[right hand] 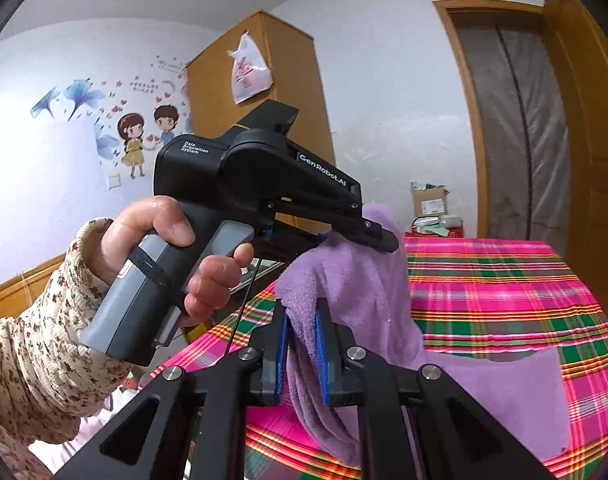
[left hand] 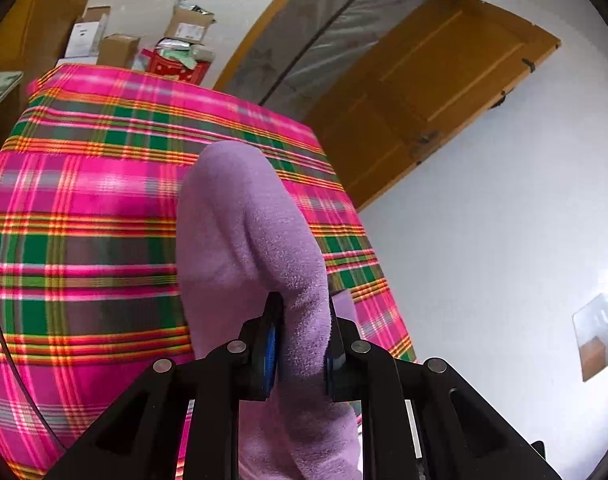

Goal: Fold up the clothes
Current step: 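Lift the held garment edge with both grippers together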

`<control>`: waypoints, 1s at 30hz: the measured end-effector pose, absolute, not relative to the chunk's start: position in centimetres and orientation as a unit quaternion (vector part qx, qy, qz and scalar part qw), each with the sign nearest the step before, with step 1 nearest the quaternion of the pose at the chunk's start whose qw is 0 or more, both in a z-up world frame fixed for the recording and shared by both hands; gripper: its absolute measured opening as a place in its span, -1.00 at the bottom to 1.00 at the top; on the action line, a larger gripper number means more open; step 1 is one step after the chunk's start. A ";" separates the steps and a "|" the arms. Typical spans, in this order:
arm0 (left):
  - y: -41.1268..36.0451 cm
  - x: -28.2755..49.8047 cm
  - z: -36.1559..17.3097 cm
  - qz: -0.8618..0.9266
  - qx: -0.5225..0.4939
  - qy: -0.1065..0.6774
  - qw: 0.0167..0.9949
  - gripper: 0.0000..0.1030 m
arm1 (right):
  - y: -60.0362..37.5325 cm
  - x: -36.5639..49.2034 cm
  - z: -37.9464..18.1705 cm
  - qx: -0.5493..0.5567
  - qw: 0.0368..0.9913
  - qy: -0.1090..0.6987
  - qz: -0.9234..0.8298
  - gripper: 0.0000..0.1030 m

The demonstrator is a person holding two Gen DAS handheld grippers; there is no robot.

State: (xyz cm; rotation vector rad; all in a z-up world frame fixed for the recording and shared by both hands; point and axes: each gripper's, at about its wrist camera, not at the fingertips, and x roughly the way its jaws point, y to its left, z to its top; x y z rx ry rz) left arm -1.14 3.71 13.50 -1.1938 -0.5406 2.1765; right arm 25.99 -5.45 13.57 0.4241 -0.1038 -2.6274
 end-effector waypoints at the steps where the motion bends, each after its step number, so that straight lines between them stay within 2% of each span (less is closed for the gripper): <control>1: 4.3 -1.2 13.6 0.818 -0.450 -0.200 0.297 -0.65 | -4.9 26.1 13.6 0.154 0.234 -0.040 -0.959 -0.75; 15: 12.3 -2.0 14.0 0.807 -0.464 -0.164 0.328 -0.64 | 1.9 27.4 13.6 0.147 0.172 -0.077 -0.971 -0.75; 30: 19.9 -3.5 11.5 0.784 -0.511 -0.119 0.330 -0.64 | 8.8 27.6 10.8 0.173 0.109 -0.118 -0.972 -0.75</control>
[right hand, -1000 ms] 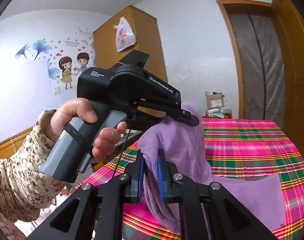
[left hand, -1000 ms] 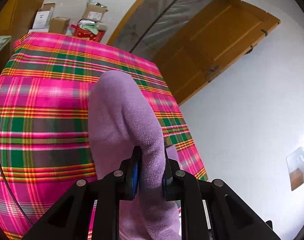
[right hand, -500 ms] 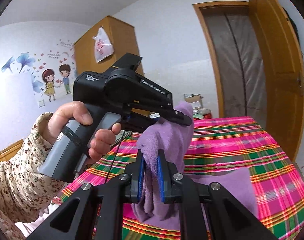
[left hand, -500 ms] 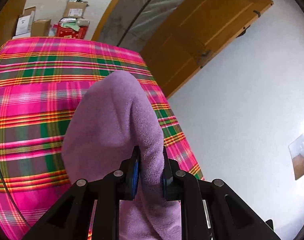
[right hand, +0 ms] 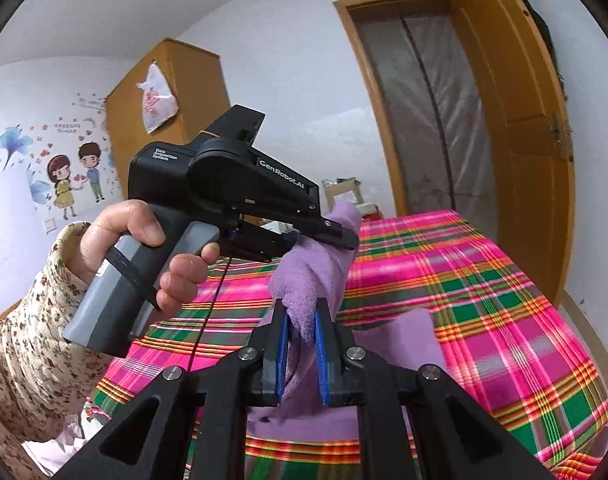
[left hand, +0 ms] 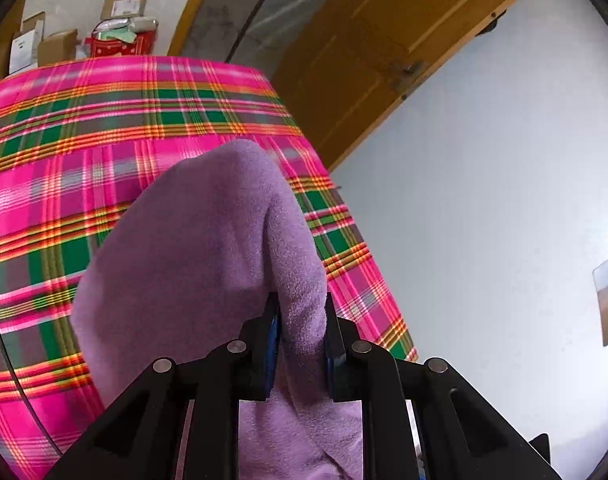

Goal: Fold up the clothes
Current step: 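Lift the held garment edge with both grippers together, then lay the held edge over the folded purple garment and open both grippers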

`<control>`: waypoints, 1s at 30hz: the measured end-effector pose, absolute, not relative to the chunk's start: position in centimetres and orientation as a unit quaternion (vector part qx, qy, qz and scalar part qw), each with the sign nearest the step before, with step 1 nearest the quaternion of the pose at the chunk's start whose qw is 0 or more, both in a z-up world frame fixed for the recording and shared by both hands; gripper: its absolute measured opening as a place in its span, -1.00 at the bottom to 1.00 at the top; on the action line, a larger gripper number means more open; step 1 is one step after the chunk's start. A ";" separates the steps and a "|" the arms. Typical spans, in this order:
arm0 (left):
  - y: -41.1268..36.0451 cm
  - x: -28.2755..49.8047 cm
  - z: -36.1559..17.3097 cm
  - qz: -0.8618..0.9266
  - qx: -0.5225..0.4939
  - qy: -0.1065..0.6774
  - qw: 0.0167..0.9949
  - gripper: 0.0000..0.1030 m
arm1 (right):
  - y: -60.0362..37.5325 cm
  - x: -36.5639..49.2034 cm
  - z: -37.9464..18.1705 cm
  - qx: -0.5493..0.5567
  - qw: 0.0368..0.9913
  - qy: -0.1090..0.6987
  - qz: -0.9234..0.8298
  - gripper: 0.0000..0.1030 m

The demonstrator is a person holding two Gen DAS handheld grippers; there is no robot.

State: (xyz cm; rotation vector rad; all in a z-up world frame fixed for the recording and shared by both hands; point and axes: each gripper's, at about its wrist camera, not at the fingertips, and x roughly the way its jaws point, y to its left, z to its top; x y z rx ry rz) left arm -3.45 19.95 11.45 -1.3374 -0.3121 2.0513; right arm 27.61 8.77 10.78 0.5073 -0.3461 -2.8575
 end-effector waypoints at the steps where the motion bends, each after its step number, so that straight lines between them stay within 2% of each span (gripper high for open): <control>1: 20.4 -3.6 11.2 0.782 -0.516 -0.115 0.329 -0.64 | 9.2 27.5 10.5 0.176 0.106 -0.121 -0.971 -0.75; 18: 27.0 -6.3 6.1 0.755 -0.572 -0.069 0.313 -0.64 | 14.3 26.5 5.0 0.228 0.055 -0.176 -0.956 -0.75; 20: 27.3 -6.4 5.7 0.752 -0.576 -0.065 0.314 -0.56 | 14.7 26.3 4.4 0.235 0.052 -0.180 -0.954 -0.75; 27: 27.8 -6.5 5.3 0.747 -0.583 -0.053 0.316 -0.47 | 15.9 25.5 2.6 0.258 0.044 -0.198 -0.945 -0.75; 30: 27.0 -6.2 5.4 0.747 -0.583 -0.055 0.314 -0.34 | 16.1 25.3 2.1 0.264 0.045 -0.200 -0.942 -0.72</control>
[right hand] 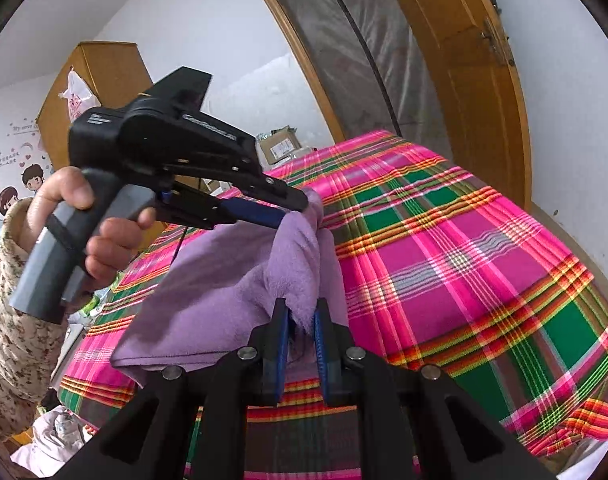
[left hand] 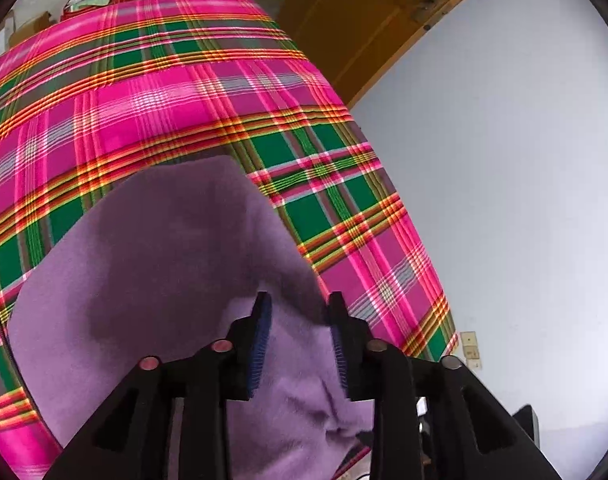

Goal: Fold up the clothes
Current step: 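Lay the held edge over the folded purple garment and open both grippers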

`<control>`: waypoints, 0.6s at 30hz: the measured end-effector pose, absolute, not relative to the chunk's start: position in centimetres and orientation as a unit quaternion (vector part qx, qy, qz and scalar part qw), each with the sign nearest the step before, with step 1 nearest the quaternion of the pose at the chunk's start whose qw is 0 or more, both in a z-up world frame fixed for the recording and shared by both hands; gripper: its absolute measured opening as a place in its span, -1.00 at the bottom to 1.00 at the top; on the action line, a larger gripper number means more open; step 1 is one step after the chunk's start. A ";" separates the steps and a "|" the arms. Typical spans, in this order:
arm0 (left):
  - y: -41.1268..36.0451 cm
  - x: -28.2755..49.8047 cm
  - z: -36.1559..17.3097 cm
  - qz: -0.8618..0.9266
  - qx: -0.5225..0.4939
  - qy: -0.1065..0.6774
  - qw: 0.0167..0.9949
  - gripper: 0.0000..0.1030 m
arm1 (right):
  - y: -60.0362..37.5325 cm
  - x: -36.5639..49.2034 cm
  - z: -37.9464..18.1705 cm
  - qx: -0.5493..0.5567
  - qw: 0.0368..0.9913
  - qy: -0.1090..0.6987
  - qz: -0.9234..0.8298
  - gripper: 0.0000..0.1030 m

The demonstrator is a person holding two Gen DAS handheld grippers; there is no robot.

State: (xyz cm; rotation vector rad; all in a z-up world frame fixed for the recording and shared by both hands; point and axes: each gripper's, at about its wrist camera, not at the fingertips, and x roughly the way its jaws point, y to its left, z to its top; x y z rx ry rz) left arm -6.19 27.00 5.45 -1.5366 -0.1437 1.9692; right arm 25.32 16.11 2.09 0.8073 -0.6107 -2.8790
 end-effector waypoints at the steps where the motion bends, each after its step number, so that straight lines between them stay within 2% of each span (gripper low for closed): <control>1: 26.7 -6.1 5.5 0.750 -0.581 -0.057 0.312 -0.34 | 16.2 25.3 1.9 0.266 0.043 -0.202 -0.942 -0.68; 4: 25.4 -5.5 5.8 0.758 -0.571 -0.059 0.309 -0.34 | 16.7 25.3 1.5 0.274 0.034 -0.211 -0.938 -0.62; 18: 17.5 -2.7 4.6 0.763 -0.562 -0.129 0.291 -0.34 | 17.6 26.0 1.8 0.282 0.002 -0.214 -0.935 -0.61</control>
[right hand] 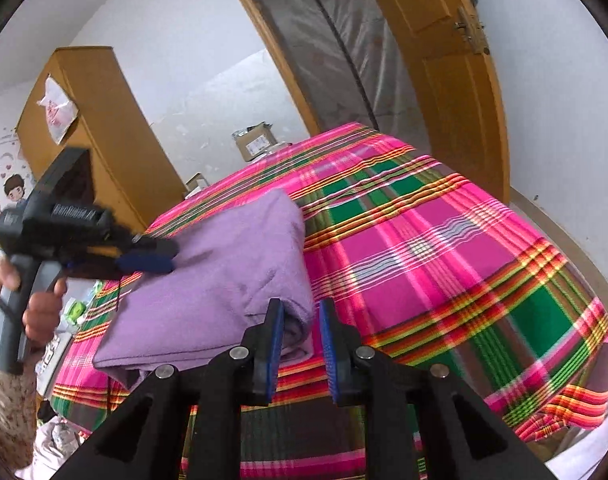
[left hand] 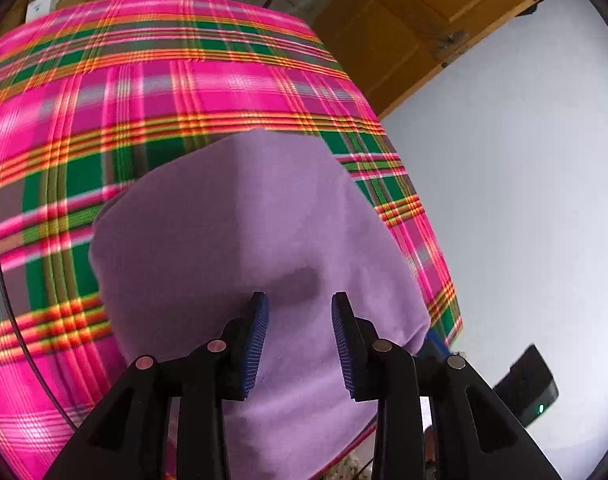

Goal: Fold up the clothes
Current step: 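Lay the held edge over the folded purple garment and open both grippers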

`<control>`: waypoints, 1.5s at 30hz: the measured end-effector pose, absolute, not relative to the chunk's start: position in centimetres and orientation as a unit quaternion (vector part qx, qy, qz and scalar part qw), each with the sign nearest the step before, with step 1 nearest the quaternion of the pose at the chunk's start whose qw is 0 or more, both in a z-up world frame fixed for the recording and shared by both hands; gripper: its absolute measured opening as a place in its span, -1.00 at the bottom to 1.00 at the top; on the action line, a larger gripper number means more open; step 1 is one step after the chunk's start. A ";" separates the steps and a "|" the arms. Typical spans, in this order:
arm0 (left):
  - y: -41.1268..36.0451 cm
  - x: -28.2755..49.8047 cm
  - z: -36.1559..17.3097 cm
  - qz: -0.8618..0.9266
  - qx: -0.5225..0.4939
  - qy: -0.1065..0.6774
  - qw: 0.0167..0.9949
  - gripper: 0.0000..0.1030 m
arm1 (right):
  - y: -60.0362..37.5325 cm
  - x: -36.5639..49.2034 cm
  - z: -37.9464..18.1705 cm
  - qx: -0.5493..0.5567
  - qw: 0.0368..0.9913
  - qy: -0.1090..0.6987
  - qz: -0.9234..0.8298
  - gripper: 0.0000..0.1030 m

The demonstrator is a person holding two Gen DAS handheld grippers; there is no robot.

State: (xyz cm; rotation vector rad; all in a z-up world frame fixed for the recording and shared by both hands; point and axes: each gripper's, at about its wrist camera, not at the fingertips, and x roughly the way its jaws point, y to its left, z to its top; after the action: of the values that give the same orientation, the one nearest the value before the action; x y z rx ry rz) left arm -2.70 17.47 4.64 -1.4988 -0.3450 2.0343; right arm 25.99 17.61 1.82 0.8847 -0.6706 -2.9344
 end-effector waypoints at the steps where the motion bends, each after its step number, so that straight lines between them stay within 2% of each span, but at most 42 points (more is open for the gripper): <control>1: 17.0 -2.4 4.6 0.764 -0.559 -0.134 0.293 -0.34 | 17.6 26.0 1.9 0.283 -0.001 -0.211 -0.936 -0.61; 16: 13.9 2.1 3.9 0.777 -0.533 -0.144 0.303 -0.34 | 17.0 25.8 4.2 0.280 -0.012 -0.157 -0.947 -0.56; 17: 13.9 2.3 3.8 0.777 -0.533 -0.144 0.302 -0.34 | 17.0 25.8 4.6 0.275 -0.006 -0.157 -0.949 -0.53; 19: 13.8 2.8 3.8 0.777 -0.534 -0.145 0.300 -0.34 | 17.0 25.3 5.5 0.270 0.010 -0.152 -0.951 -0.22; 21: 13.8 3.1 3.7 0.777 -0.533 -0.146 0.301 -0.34 | 16.7 24.5 5.9 0.273 0.037 -0.145 -0.950 -0.17; 30: 12.5 3.6 2.7 0.771 -0.532 -0.173 0.305 -0.34 | 16.6 22.0 2.3 0.355 0.064 -0.146 -0.921 -0.17; 33: 12.4 3.6 2.4 0.769 -0.532 -0.175 0.308 -0.34 | 16.8 22.6 1.3 0.361 0.062 -0.144 -0.920 -0.34; 39: 12.2 4.0 2.0 0.767 -0.532 -0.179 0.313 -0.34 | 17.8 23.5 0.6 0.371 0.054 -0.150 -0.915 -0.34; 45: 11.8 4.8 1.7 0.766 -0.530 -0.180 0.316 -0.34 | 17.5 23.6 1.4 0.388 0.054 -0.114 -0.913 -0.34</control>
State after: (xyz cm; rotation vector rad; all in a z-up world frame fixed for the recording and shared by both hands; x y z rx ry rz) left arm 4.78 11.83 1.69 -1.3970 -0.4746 2.0177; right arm 23.62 17.53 1.37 1.1794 -0.3458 -2.7730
